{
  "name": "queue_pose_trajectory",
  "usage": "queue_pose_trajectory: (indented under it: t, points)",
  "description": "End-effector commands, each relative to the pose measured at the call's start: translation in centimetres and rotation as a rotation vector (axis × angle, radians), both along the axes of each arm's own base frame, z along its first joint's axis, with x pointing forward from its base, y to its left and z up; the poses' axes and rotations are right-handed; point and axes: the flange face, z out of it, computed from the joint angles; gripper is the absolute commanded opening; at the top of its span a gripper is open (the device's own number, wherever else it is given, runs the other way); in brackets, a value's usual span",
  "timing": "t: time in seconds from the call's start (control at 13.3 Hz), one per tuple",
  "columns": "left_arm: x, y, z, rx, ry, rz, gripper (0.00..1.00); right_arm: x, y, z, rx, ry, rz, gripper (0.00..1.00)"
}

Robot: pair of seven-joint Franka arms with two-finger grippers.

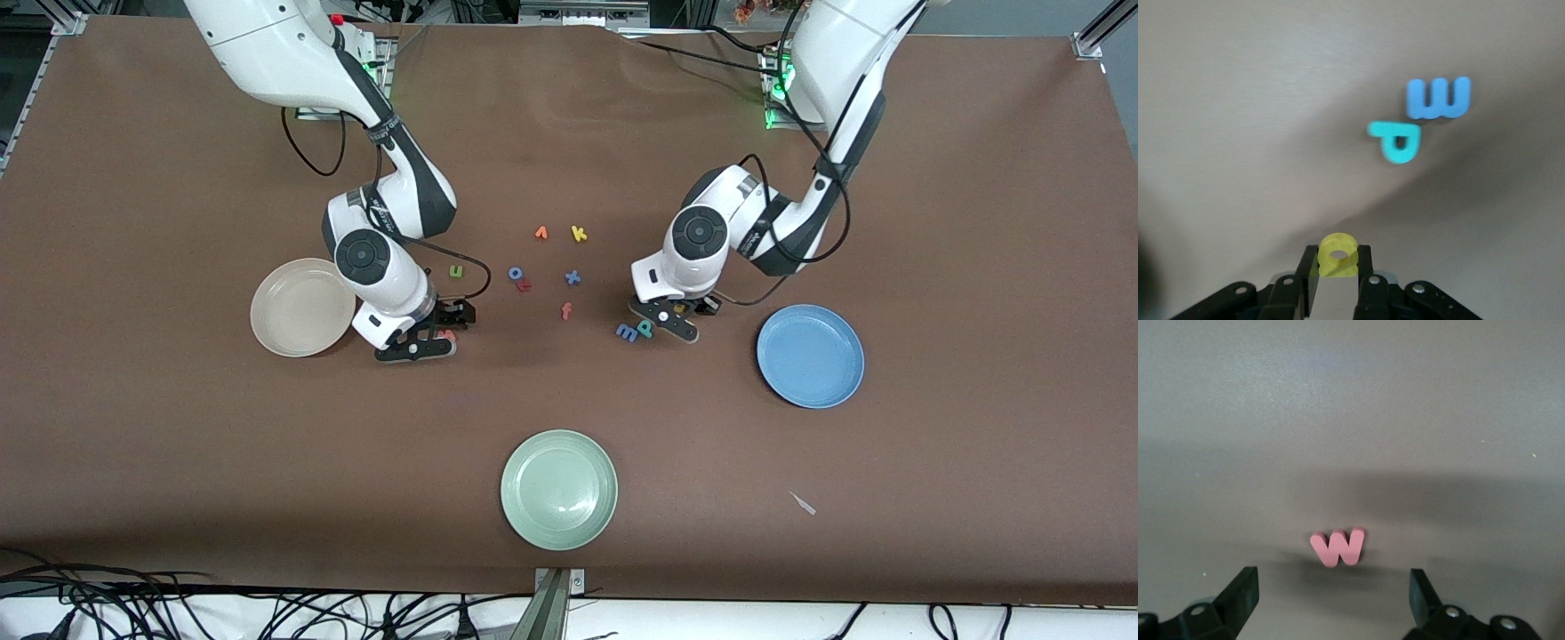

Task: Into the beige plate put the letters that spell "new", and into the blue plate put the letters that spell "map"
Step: 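Carry the yellow letter to the blue plate while the right gripper grasps the pink w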

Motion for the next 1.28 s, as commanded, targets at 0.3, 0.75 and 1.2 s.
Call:
queue_pose_trajectory:
  t: [0.3, 0.75, 1.2]
  points:
    - [6.8, 13.1, 4.2, 0.0, 0.049, -0.185, 0.08, 0.5, 0.6, -1.6, 0.02, -0.022, 0.011, 1.0]
    - [8.0, 18.7, 0.1, 0.017, 0.059, -0.173, 0.52, 0.4, 0.8, -2.2, 0.021, -0.018, 0.009, 0.82]
    - [8.4, 15.1, 3.2, -0.008, 0.007, -0.186, 1.0, 0.6, 1.2, -2.0, 0.061, -0.008, -0.019, 0.71]
